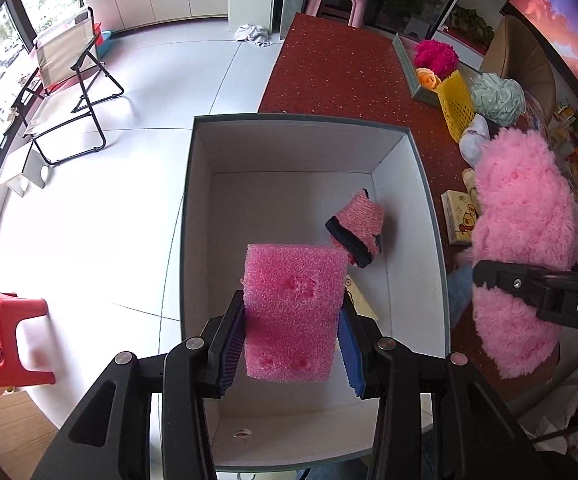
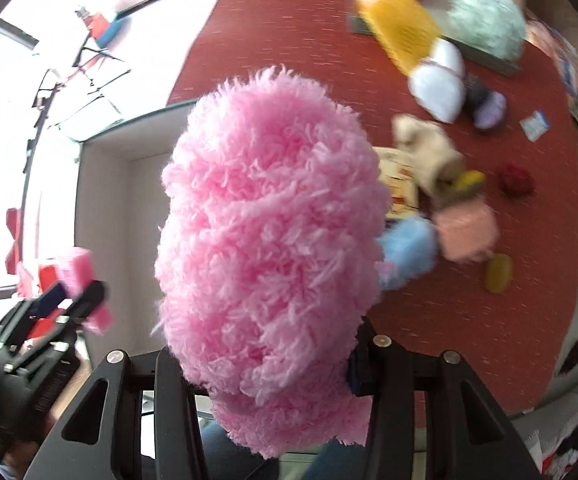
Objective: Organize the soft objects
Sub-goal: 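Lift and carry the sponge and fluffy slipper over the white box with both tools, then open both tools to drop the sponge and pink slipper into the box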
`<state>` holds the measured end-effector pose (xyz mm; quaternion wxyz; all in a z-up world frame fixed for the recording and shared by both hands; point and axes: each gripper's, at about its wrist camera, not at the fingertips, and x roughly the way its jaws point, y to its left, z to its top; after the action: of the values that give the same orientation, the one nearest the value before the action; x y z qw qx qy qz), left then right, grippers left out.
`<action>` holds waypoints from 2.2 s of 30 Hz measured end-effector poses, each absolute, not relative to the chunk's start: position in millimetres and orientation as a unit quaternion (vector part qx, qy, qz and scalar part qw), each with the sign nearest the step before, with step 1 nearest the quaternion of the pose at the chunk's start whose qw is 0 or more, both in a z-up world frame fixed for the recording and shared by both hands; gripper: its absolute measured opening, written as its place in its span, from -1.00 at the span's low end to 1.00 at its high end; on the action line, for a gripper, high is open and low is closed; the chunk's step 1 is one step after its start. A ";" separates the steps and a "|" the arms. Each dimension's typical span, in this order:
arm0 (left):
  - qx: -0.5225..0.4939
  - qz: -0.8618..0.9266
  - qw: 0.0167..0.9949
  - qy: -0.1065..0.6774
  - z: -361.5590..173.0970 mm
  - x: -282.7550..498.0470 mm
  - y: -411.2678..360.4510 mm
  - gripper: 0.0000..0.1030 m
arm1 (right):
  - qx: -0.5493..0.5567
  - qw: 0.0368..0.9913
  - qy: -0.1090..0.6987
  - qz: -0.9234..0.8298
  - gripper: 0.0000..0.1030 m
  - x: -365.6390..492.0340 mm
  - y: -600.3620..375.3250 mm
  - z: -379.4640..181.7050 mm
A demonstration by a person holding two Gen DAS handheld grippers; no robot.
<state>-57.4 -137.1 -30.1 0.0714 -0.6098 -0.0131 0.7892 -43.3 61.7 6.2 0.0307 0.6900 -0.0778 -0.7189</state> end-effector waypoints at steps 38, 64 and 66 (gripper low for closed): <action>-0.625 0.779 0.051 -0.005 -60.1 -114.6 -153.3 -0.15 | 0.702 0.038 -0.110 -0.702 -0.05 -101.7 9.7 -33.9; -0.623 0.780 0.051 0.010 -62.6 -116.1 -142.7 0.98 | 0.670 0.067 -0.122 -0.729 1.00 -103.8 18.9 -29.0; -0.629 0.775 0.051 0.005 -62.5 -113.7 -142.4 0.98 | 0.669 0.062 -0.128 -0.729 1.00 -97.4 27.9 -27.0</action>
<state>-113.7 -142.4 -62.5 0.0515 -0.6294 0.0054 0.7754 -97.4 27.9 -27.0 0.0619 0.6692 -0.1276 -0.7294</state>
